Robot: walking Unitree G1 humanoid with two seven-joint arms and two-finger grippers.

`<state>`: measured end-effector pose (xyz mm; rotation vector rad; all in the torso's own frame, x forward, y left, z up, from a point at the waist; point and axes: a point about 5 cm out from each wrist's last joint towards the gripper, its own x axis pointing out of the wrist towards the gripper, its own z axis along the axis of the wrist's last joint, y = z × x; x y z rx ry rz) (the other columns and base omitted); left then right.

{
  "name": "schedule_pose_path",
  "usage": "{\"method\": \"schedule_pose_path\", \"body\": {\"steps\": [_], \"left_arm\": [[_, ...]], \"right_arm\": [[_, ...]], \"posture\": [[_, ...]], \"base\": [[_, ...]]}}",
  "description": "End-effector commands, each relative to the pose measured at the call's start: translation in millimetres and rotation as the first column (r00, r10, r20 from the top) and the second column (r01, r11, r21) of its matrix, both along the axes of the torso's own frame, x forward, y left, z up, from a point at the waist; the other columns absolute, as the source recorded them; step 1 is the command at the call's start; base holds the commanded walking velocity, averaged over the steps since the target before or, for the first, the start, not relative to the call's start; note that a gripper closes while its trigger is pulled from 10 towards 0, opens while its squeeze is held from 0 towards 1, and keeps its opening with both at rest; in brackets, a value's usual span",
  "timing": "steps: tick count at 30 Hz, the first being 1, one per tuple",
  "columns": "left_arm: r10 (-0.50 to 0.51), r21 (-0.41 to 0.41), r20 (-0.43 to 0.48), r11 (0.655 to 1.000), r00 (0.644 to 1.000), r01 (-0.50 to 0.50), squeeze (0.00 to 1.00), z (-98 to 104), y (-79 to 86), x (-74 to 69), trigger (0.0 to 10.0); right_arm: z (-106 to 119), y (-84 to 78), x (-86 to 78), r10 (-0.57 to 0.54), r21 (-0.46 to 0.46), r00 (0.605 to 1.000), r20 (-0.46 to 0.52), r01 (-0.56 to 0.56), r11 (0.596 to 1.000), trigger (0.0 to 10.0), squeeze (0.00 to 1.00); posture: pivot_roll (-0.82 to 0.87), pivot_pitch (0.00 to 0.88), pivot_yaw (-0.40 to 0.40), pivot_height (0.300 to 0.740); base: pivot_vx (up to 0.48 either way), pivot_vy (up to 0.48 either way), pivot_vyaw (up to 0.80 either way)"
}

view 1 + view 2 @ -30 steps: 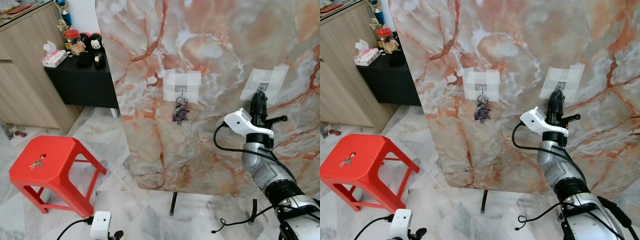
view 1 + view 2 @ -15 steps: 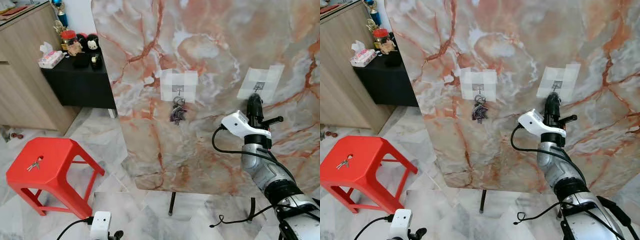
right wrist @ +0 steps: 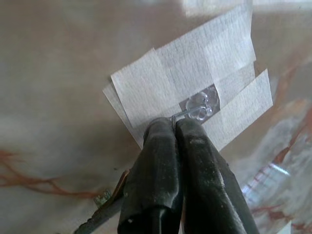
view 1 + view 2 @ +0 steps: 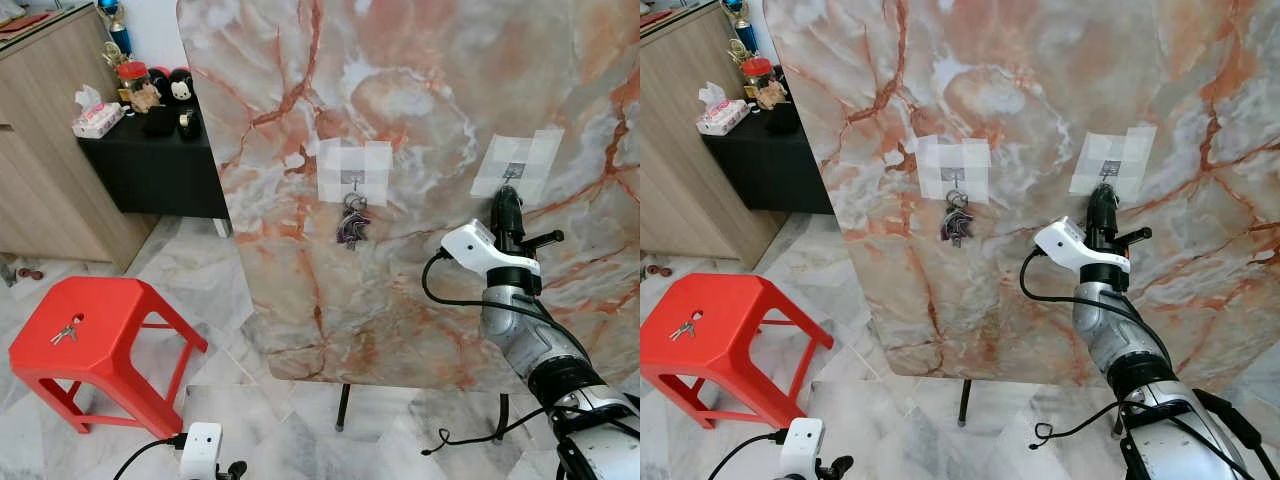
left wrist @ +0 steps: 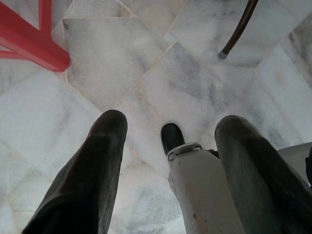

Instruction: Hang keys on a hook

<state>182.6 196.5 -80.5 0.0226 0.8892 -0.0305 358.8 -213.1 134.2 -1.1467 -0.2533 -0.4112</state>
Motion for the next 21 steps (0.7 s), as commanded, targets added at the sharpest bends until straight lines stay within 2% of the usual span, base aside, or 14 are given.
{"method": "schedule_pose_path", "body": {"steps": [1, 12, 13, 14, 21], "left_arm": [[0.01, -0.003, -0.006, 1.0, 1.0, -0.01, 0.0, -1.3, 0.5, -2.9, 10.0], [0.009, -0.002, -0.007, 1.0, 1.0, -0.009, 0.0, -1.3, 0.8, -3.0, 10.0], [0.009, -0.002, -0.007, 1.0, 1.0, -0.009, 0.0, -1.3, 0.9, -3.0, 10.0], [0.009, -0.002, -0.007, 1.0, 1.0, -0.009, 0.0, -1.3, 0.9, -3.0, 10.0], [0.009, -0.002, -0.007, 1.0, 1.0, -0.009, 0.0, -1.3, 1.0, -2.9, 10.0]], "right_arm": [[-4.9, 6.3, 0.1, 0.027, 0.006, 0.999, -0.03, -0.027, 1.0, 10.0, 0.0], [-6.2, 7.3, -0.9, 0.035, 0.012, 0.999, -0.027, -0.035, 0.999, 10.0, 0.02], [-5.7, 6.9, -1.1, 0.033, 0.014, 0.999, -0.02, -0.033, 0.999, 10.0, 0.42], [-4.2, 6.3, -1.2, 0.031, 0.015, 0.999, -0.008, -0.031, 0.999, 10.0, 1.0], [-4.9, 8.3, -1.1, 0.049, 0.029, 0.999, -0.015, -0.048, 0.998, 10.0, 1.0]], "posture": [[-0.06, 0.044, 0.012, 0.74], [-0.07, 0.044, 0.014, 0.74], [-0.07, 0.044, 0.014, 0.74], [-0.07, 0.043, 0.014, 0.74], [-0.07, 0.044, 0.015, 0.74]], "base": [[0.0, 0.0, 0.0], [0.0, 0.0, 0.0], [0.0, 0.0, 0.0], [0.0, 0.0, 0.0], [0.0, 0.0, 0.0]]}}
